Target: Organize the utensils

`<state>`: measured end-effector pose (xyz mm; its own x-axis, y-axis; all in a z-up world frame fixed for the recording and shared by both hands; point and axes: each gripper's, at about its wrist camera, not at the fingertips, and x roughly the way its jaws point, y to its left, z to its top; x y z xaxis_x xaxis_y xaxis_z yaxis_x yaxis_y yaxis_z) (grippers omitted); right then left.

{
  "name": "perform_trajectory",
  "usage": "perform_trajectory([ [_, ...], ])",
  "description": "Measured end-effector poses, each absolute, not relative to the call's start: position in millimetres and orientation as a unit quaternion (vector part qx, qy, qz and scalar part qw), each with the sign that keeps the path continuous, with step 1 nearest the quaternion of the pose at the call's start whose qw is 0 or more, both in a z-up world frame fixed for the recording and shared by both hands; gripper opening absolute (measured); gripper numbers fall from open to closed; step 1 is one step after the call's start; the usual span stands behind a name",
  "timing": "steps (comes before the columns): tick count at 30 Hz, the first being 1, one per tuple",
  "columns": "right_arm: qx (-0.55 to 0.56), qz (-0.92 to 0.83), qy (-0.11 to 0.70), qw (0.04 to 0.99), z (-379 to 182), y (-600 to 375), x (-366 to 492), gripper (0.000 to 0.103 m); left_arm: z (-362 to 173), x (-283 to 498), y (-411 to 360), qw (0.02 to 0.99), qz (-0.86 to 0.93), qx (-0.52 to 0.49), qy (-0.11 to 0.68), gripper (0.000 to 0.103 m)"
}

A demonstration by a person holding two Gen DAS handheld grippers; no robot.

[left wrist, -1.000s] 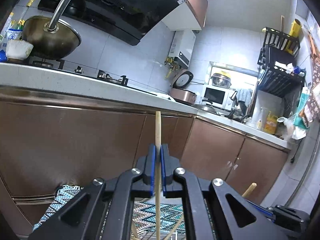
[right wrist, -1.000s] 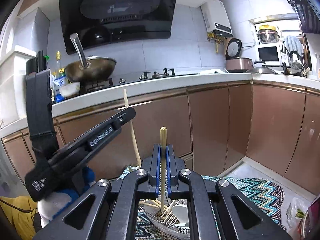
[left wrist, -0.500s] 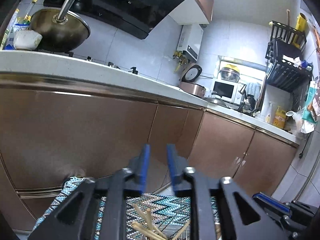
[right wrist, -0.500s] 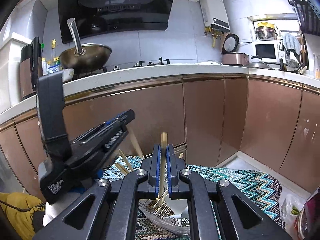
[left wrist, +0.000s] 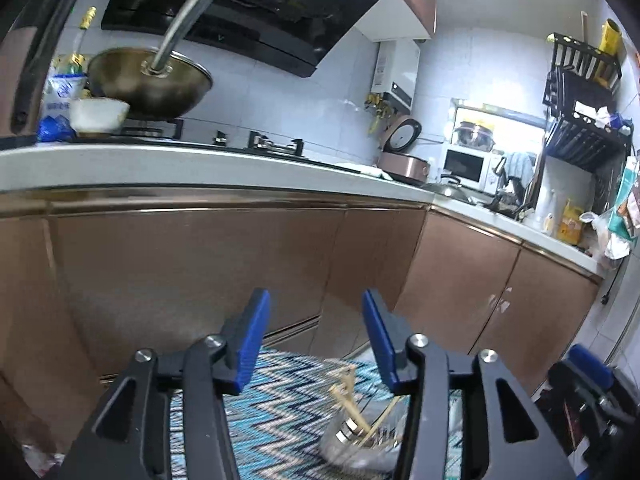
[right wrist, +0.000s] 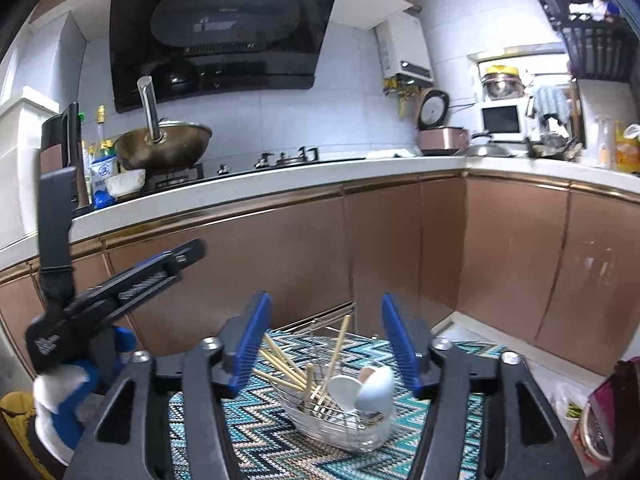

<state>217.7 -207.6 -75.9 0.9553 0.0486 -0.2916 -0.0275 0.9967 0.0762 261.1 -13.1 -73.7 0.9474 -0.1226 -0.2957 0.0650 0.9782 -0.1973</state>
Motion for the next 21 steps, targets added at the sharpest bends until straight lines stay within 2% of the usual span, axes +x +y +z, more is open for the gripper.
perform_trajectory([
  [4,0.037,-0.018,0.137,0.99,-66.0,-212.9,195.9,0.082,-61.1,232.8,-2.6,0.985,-0.03,-0.072,0.151,0.053],
  [7,0.043,-0.045,0.127,0.99,-59.3,-216.4,177.6,0.087,-51.3,209.9,1.4,0.988,-0.024,-0.058,0.143,0.056],
  [9,0.04,-0.068,0.12,0.99,-53.5,-216.8,164.5,0.094,-46.4,197.6,2.0,0.989,-0.026,-0.053,0.139,0.057],
  [15,0.027,-0.108,0.104,0.988,-42.7,-213.8,130.5,0.102,-41.3,159.8,2.3,0.988,-0.034,-0.045,0.144,0.06],
  [21,0.015,-0.128,0.09,0.988,-34.3,-210.2,94.2,0.103,-39.8,129.3,9.7,0.988,-0.032,-0.047,0.147,0.061],
])
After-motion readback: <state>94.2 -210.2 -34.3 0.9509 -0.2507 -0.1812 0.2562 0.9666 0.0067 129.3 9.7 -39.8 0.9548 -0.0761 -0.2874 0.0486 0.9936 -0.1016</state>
